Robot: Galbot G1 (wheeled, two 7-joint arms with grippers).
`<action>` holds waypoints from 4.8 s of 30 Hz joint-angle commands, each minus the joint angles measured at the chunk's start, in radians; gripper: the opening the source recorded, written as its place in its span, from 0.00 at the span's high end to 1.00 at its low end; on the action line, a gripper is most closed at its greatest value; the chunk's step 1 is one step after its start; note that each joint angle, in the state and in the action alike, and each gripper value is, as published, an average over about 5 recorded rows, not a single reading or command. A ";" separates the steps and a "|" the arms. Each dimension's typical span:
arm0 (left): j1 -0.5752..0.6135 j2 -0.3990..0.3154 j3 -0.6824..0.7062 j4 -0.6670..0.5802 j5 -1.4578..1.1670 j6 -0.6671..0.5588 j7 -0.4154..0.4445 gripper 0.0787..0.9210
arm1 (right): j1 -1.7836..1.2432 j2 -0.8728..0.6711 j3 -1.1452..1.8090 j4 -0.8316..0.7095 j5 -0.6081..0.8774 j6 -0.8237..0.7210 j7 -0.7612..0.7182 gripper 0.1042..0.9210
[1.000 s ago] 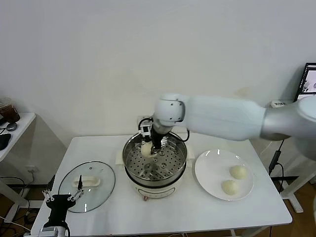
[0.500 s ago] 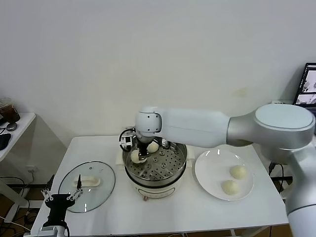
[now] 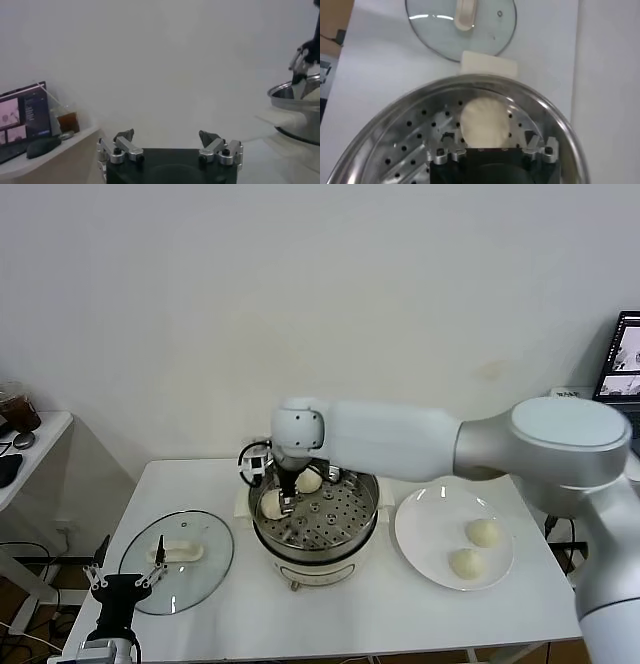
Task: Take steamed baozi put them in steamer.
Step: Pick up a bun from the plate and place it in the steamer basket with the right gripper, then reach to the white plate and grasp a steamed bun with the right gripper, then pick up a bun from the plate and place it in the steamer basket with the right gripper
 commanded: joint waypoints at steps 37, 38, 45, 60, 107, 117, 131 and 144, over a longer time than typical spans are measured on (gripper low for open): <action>0.045 -0.003 -0.011 -0.032 0.046 0.004 0.006 0.12 | -0.753 -0.952 0.567 0.252 -0.722 0.465 -0.260 0.12; 0.046 -0.004 -0.012 -0.032 0.047 0.004 0.006 0.12 | -0.771 -0.946 0.582 0.247 -0.726 0.462 -0.257 0.12; 0.047 -0.006 -0.013 -0.036 0.050 0.005 0.006 0.12 | -0.828 -0.897 0.647 0.207 -0.739 0.456 -0.219 0.12; 0.046 -0.009 -0.017 -0.035 0.051 0.005 0.005 0.12 | -0.780 -0.808 0.613 0.175 -0.717 0.428 -0.202 0.12; 0.005 0.014 -0.011 -0.027 0.033 0.017 0.007 0.12 | 0.077 -0.578 0.267 0.142 -0.310 0.505 -0.300 0.56; 0.009 0.013 -0.023 -0.025 0.032 0.013 0.006 0.12 | 0.111 -0.300 0.045 0.190 -0.253 0.782 -0.205 0.55; 0.027 -0.004 -0.050 -0.057 0.032 0.018 0.003 0.12 | -0.043 -0.089 0.004 0.064 -0.533 1.184 -0.168 0.53; 0.025 -0.010 -0.051 -0.034 0.031 0.012 0.002 0.12 | -0.074 -0.061 -0.003 0.019 -0.739 1.342 -0.193 0.50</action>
